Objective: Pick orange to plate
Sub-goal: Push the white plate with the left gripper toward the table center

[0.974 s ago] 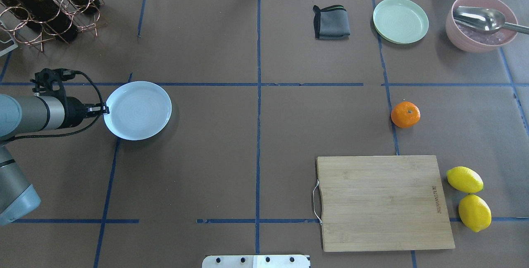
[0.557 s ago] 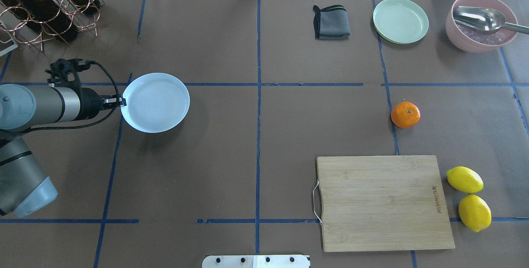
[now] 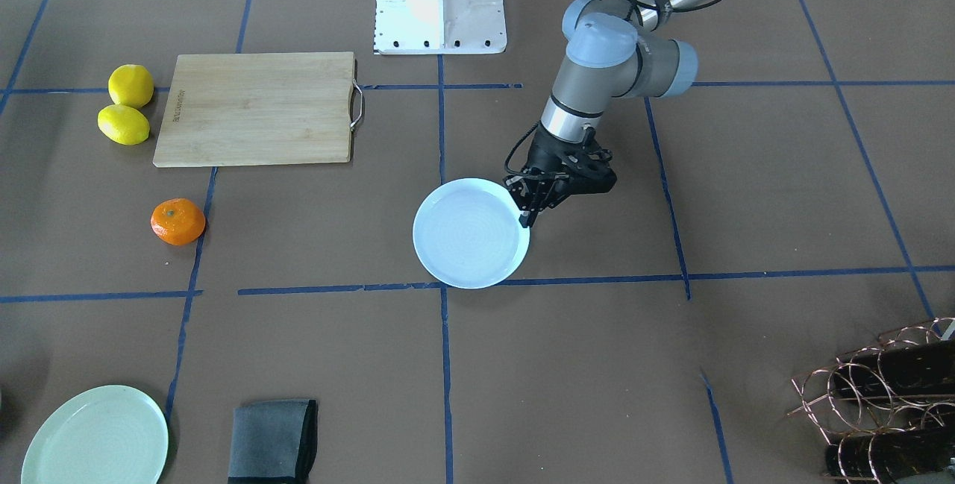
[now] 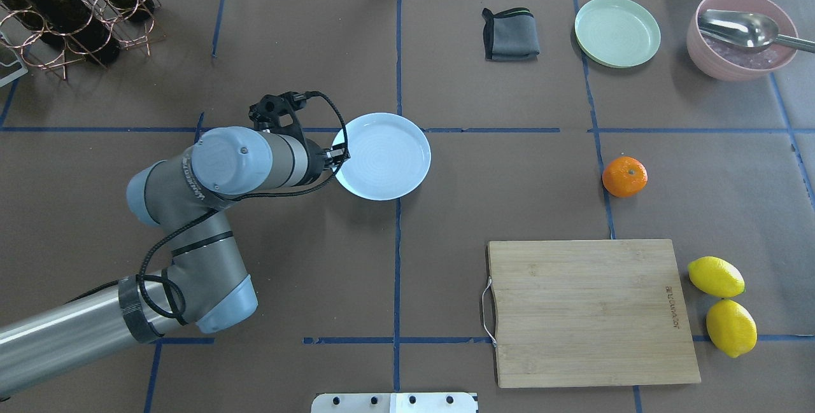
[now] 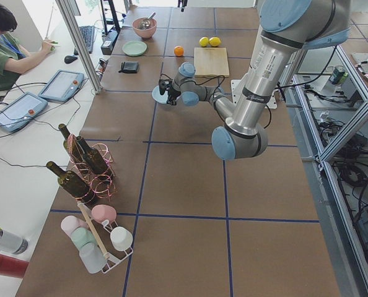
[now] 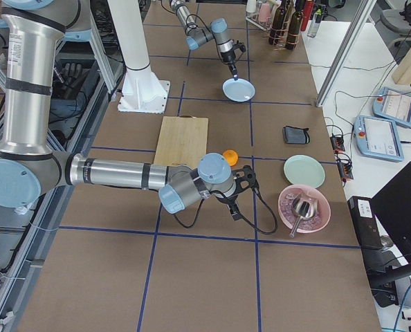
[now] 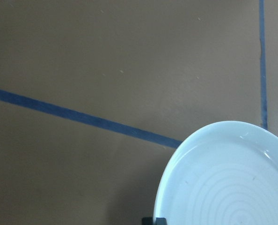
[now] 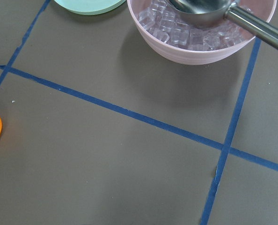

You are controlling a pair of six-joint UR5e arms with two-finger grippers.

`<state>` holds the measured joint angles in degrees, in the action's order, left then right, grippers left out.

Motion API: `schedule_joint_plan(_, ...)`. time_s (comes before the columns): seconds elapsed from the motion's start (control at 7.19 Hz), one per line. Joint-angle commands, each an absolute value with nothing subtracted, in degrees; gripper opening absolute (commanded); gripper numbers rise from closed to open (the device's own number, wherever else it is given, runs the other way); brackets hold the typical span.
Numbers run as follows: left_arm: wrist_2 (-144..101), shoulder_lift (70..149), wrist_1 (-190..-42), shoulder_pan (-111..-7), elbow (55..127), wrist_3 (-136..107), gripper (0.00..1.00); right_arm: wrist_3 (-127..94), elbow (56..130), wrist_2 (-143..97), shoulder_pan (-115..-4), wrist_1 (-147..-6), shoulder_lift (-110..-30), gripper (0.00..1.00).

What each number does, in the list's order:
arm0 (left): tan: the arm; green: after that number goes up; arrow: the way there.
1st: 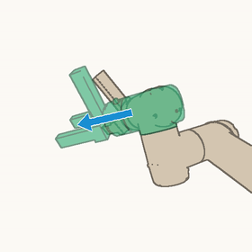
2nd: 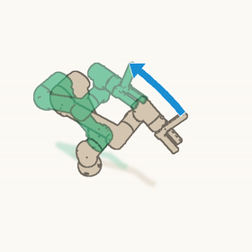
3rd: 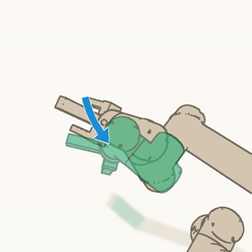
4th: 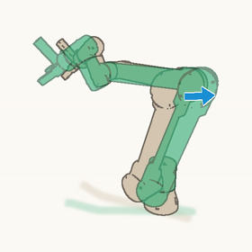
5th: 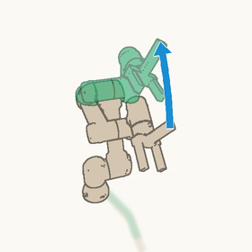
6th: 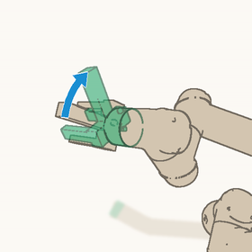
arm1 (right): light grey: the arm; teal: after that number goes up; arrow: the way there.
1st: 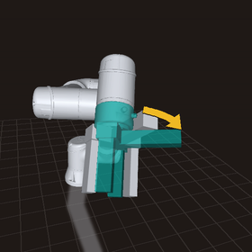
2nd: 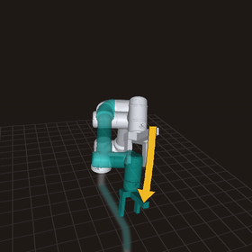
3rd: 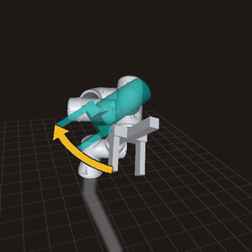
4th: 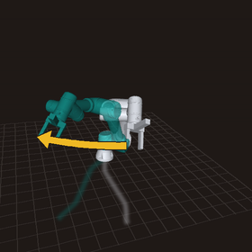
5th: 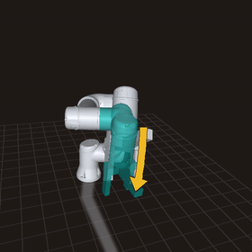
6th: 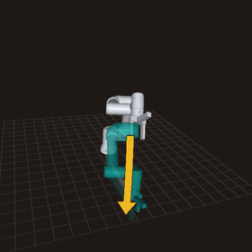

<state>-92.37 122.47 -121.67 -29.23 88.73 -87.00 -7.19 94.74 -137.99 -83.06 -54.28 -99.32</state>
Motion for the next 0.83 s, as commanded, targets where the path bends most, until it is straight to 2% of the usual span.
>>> schedule_joint_plan(0.0, -91.14, 124.54, -121.38, -26.82, 87.37, -87.45, 0.00, -7.21, 94.75, -137.99, -83.06, -54.32, -99.32, 1.00)
schedule_joint_plan(0.14, -91.14, 124.37, -121.38, -26.55, 87.36, -87.36, 0.40, -7.21, 94.75, -137.99, -83.06, -54.32, -99.32, 1.00)
schedule_joint_plan(0.28, -91.14, 123.93, -121.38, -26.54, 87.45, -86.75, 0.99, -7.21, 94.66, -137.99, -83.06, -54.32, -99.32, 1.00)
schedule_joint_plan(0.42, -91.40, 123.40, -121.29, -26.89, 88.06, -84.57, 1.00, -7.47, 94.75, -137.99, -83.06, -54.23, -99.32, 1.00)
schedule_joint_plan(0.7, -96.89, 119.39, -111.07, -32.75, 96.89, -68.19, 1.00, -7.73, 94.75, -137.99, -83.06, -54.32, -98.70, 1.00)
